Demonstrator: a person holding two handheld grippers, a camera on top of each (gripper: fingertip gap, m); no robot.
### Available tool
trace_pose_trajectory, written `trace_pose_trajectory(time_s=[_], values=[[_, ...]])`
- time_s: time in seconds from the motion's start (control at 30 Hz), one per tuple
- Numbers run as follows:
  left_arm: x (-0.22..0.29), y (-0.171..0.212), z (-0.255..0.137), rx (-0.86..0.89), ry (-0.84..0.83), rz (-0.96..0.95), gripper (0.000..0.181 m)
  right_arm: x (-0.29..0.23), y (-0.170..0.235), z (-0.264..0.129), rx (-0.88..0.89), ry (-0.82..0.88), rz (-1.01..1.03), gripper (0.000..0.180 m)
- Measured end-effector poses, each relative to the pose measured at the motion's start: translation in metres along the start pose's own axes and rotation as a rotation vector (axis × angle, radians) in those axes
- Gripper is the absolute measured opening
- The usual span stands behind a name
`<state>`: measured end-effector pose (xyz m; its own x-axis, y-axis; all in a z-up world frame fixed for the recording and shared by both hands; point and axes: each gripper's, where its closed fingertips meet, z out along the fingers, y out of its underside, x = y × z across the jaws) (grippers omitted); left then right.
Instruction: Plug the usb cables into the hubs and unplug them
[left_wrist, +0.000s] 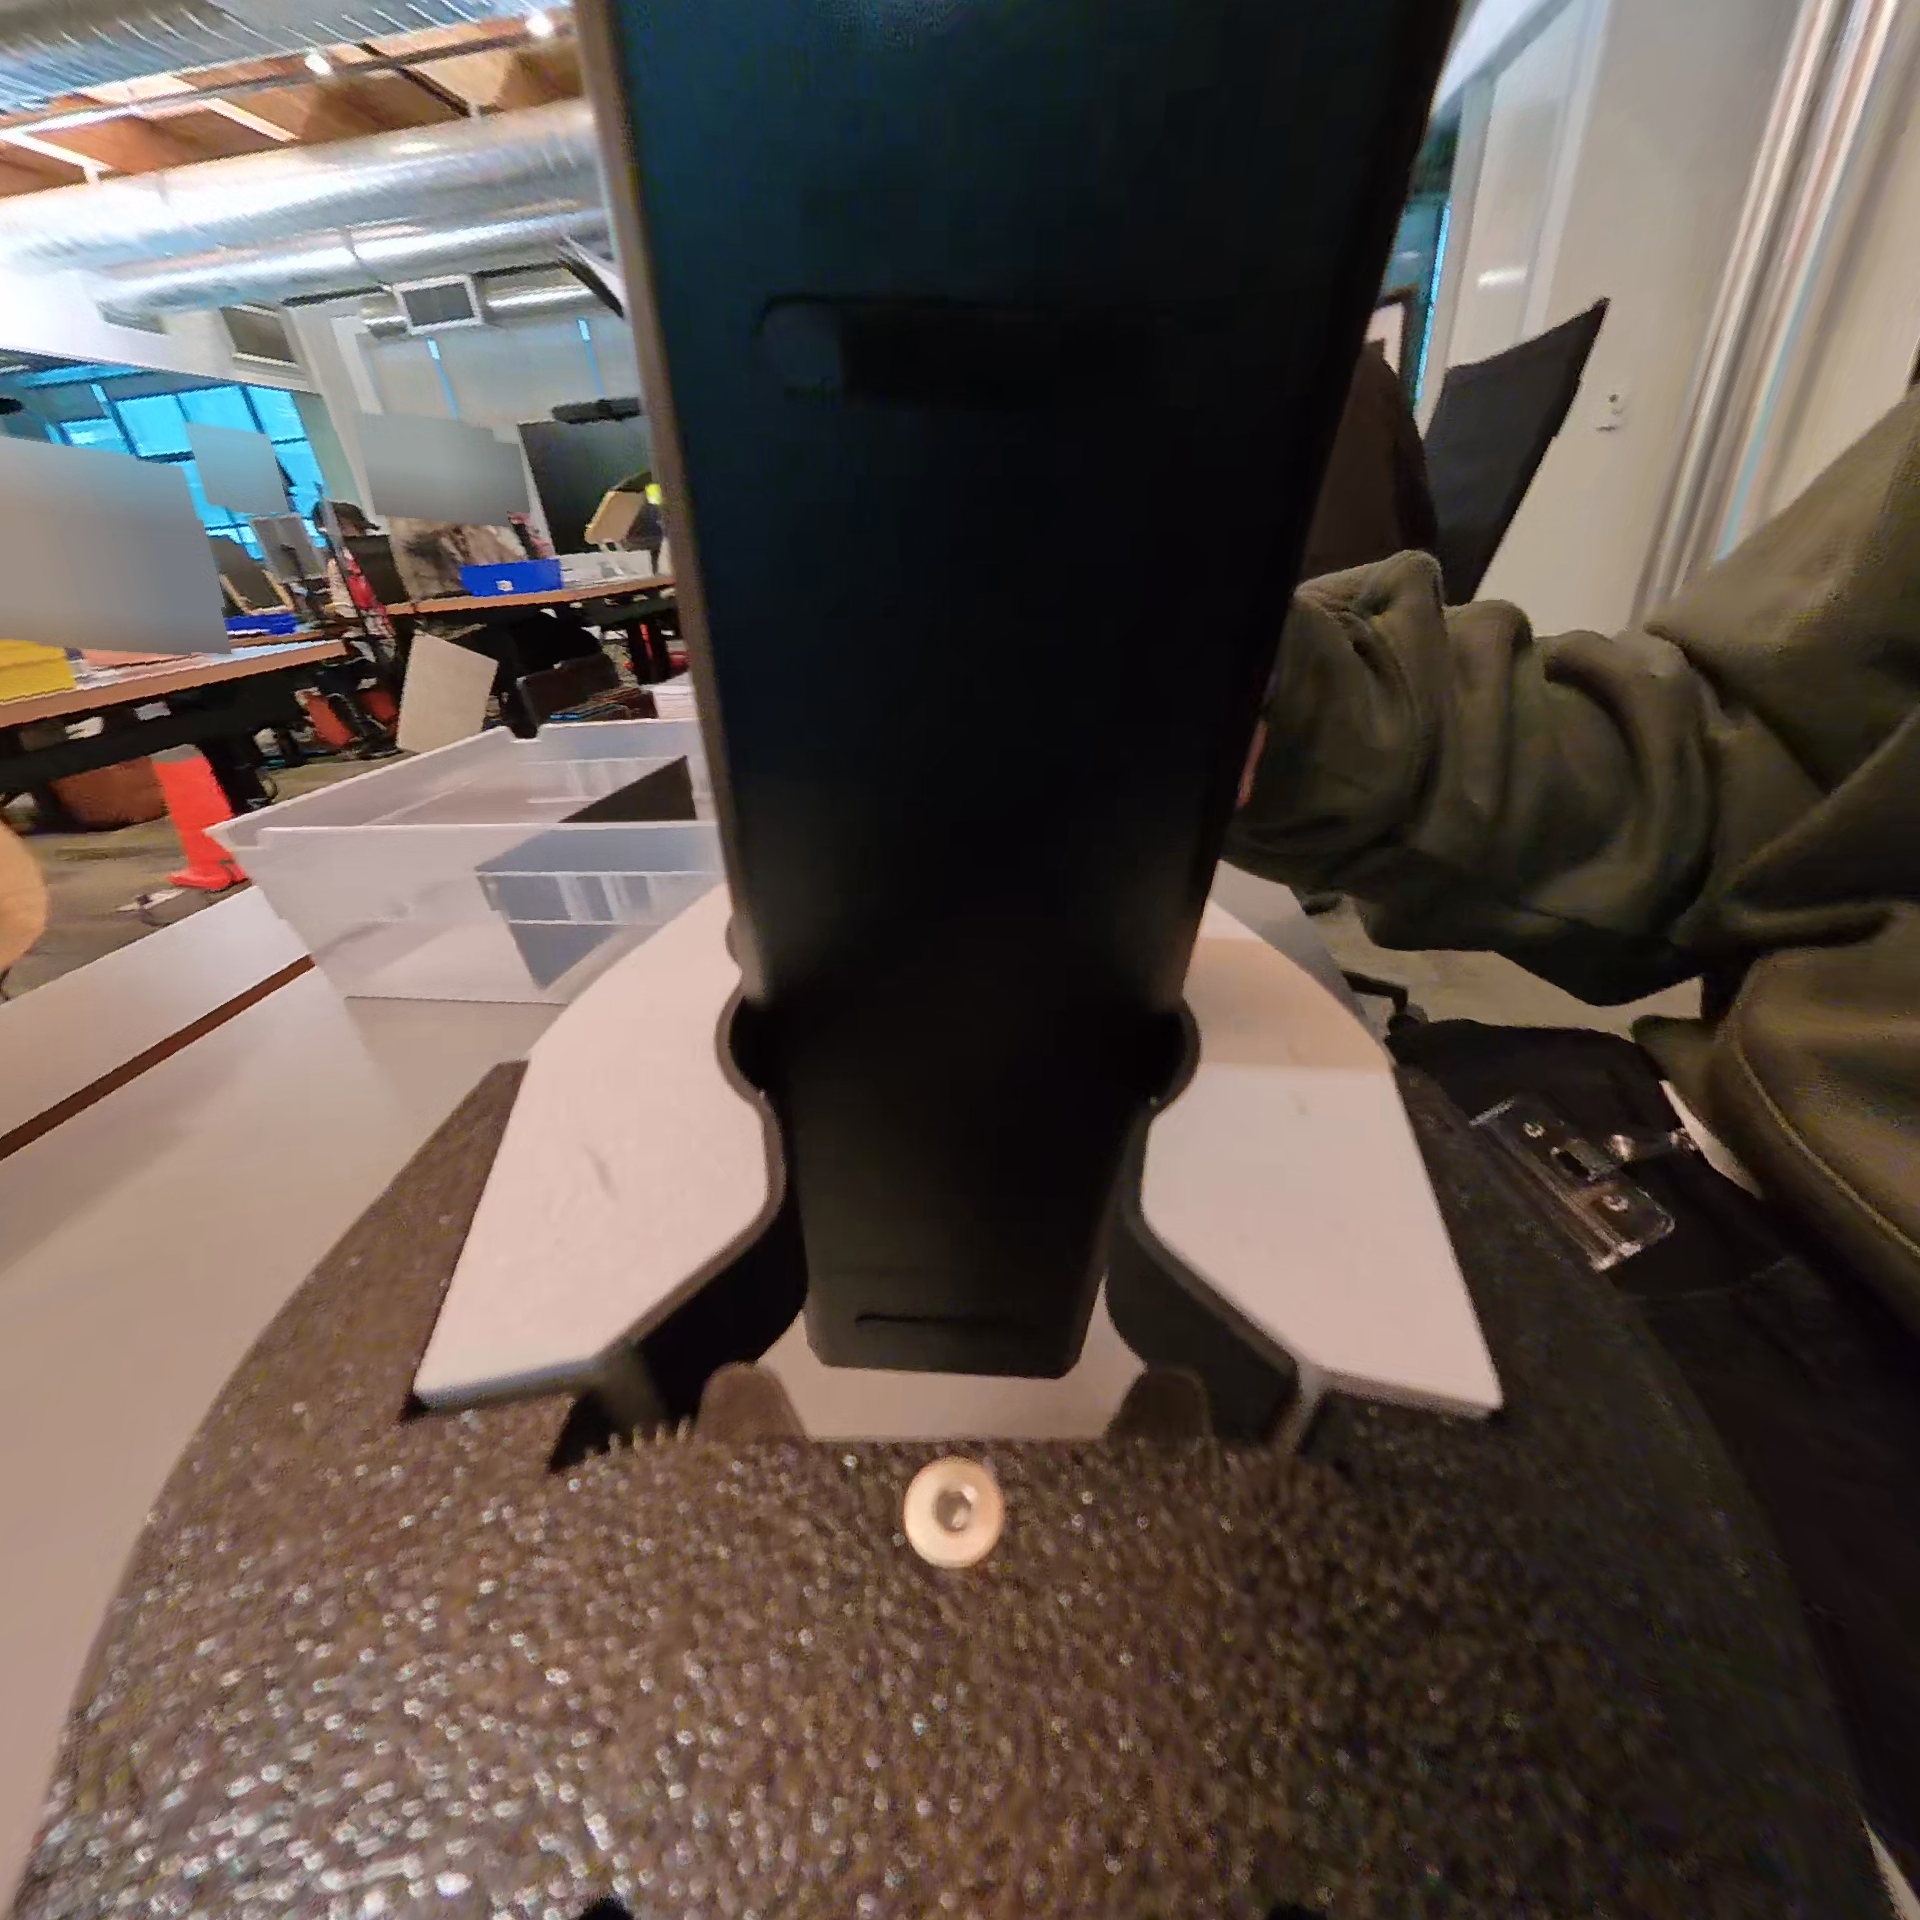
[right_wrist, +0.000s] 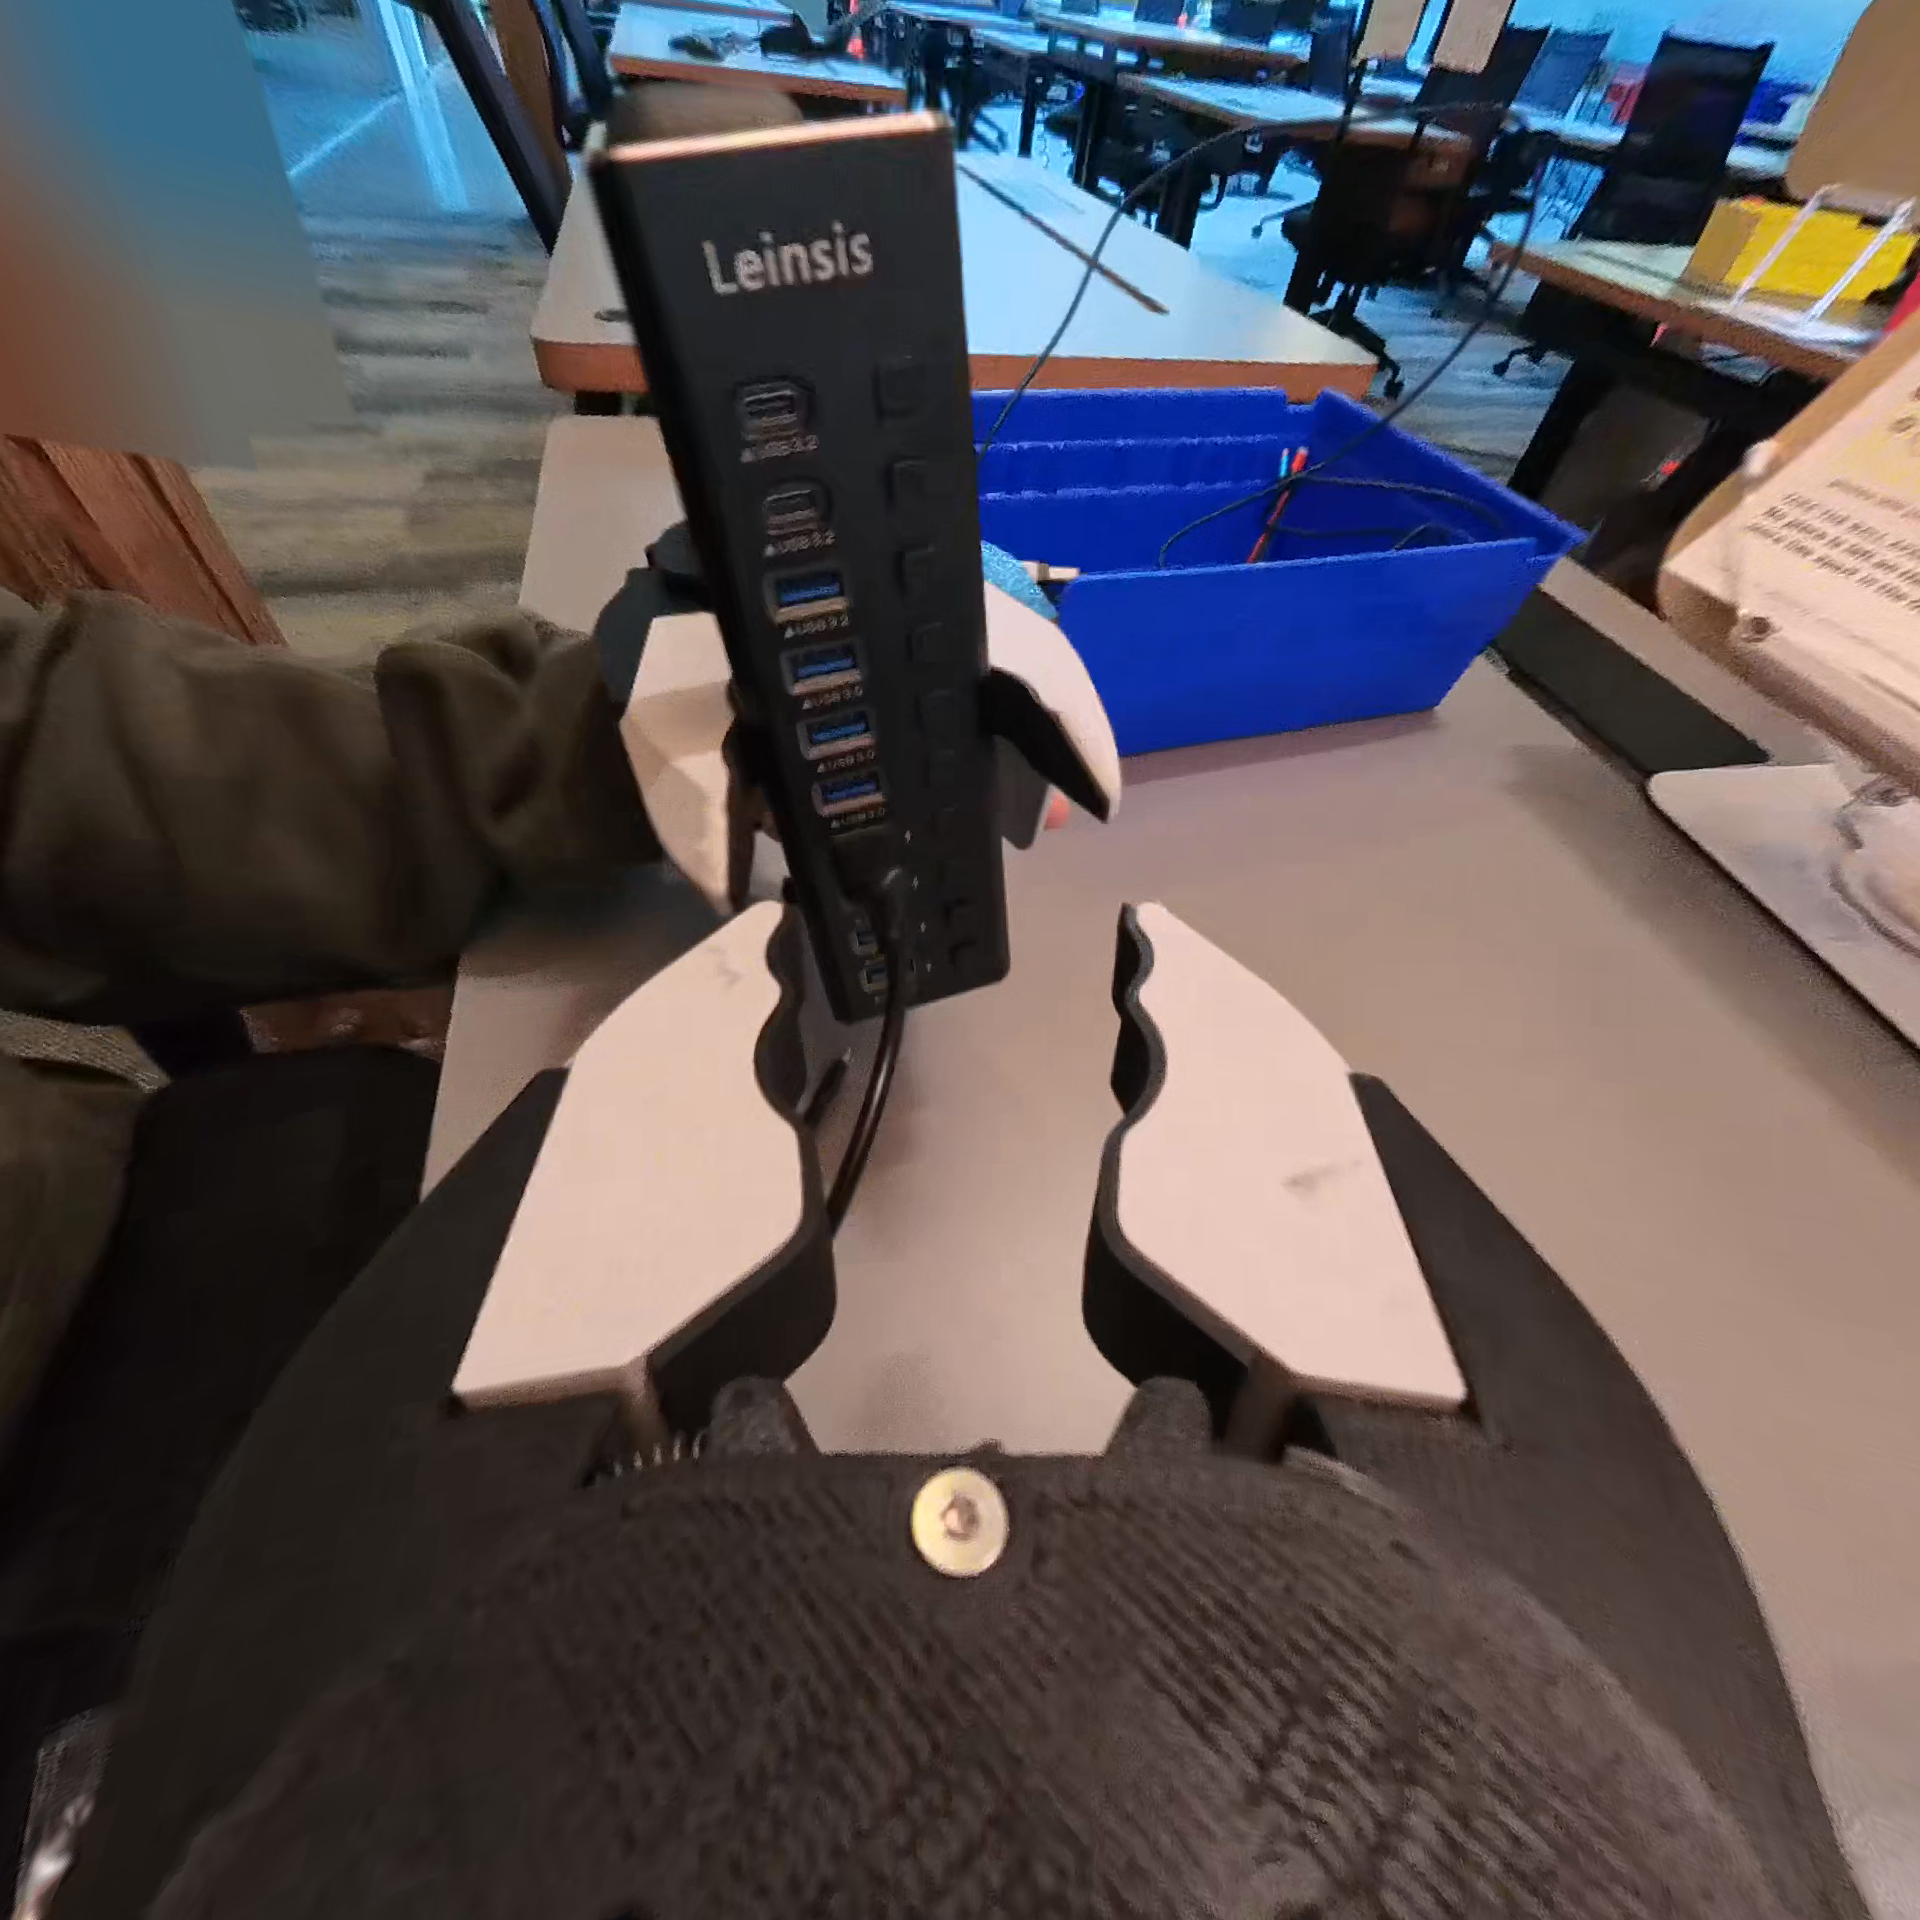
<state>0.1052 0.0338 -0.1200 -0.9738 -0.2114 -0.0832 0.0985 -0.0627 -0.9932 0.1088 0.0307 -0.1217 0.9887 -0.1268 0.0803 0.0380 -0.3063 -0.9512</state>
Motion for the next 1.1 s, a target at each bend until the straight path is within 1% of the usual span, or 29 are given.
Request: trace_pose_trajectory(time_s=[0.1,0.17,0.27,0.43,0.5,0.6,0.67,0.7,0.83,0.9,1.07,1.1], values=[[0.012,0.002,0.006,-0.028,0.052,0.031,0.071,-0.012,0.002,0.014,0.003,-0.075,0.035,0.051],[0.016,0.004,0.009,-0.041,0.071,0.043,0.071,-0.018,0.008,0.016,-0.021,-0.101,0.016,0.043],[0.018,0.003,0.013,-0.039,0.074,0.054,0.071,-0.024,0.008,0.015,0.002,-0.120,0.008,0.027],[0.019,0.004,0.015,-0.032,0.082,0.049,0.071,-0.029,0.009,0.014,0.052,-0.127,0.024,0.014],[0.020,0.004,0.015,-0.029,0.089,0.045,0.074,-0.030,0.010,0.013,0.063,-0.132,0.025,0.014],[0.021,0.006,0.017,-0.033,0.099,0.042,0.074,-0.031,0.012,0.012,0.060,-0.141,0.019,0.015],[0.022,0.006,0.018,-0.028,0.104,0.038,0.074,-0.029,0.012,0.012,0.062,-0.123,0.005,0.020],[0.023,0.006,0.018,-0.027,0.106,0.034,0.071,-0.029,0.012,0.011,0.065,-0.126,0.000,0.020],[0.024,0.006,0.019,-0.015,0.117,0.021,0.071,-0.032,0.013,0.011,0.078,-0.131,-0.026,0.017],[0.025,0.007,0.020,-0.010,0.122,0.016,0.071,-0.030,0.014,0.010,0.086,-0.124,-0.027,0.020],[0.027,0.006,0.021,-0.006,0.131,0.021,0.071,-0.032,0.016,0.008,0.090,-0.138,-0.025,0.022],[0.027,0.006,0.021,-0.002,0.133,0.019,0.071,-0.033,0.017,0.007,0.089,-0.143,-0.037,0.025]])
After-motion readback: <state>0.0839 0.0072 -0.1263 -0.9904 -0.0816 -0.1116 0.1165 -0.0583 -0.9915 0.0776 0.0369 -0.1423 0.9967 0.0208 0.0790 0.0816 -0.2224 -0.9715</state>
